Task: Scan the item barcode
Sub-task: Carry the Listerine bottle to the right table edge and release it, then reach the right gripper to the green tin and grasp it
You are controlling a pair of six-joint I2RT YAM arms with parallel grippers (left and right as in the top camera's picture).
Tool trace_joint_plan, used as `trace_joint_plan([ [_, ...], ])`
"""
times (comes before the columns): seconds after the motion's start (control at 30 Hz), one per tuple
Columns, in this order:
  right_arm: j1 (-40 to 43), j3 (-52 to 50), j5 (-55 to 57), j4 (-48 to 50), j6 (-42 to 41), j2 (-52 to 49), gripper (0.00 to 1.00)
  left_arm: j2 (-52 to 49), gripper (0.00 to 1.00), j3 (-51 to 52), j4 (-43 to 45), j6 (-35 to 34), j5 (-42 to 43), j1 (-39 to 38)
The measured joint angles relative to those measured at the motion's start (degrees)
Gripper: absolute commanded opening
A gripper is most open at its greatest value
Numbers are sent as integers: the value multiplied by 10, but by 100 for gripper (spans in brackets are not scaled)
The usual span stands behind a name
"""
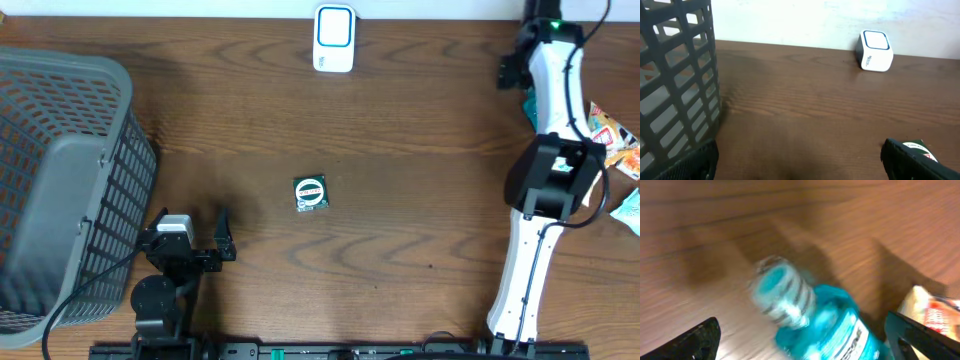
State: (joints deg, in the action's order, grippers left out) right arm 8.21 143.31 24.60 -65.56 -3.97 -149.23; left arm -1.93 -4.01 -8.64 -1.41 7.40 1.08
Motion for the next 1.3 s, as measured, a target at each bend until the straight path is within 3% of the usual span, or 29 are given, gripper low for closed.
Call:
trace_joint_plan([
  [0.23,-75,0,-57,-86,-32,83,99,0,100,0,0,0,0,0],
  [0.5,-203,10,-251,-188,-89,236,99,0,100,0,0,0,0,0],
  [0.77,-321,9,-332,-312,-108,247,99,0,100,0,0,0,0,0],
  [1.13,-469,-10,-253,-292,-168,247,99,0,100,0,0,0,0,0],
  [1.3,-504,-124,-235,-196,-187,247,99,0,100,0,0,0,0,0],
])
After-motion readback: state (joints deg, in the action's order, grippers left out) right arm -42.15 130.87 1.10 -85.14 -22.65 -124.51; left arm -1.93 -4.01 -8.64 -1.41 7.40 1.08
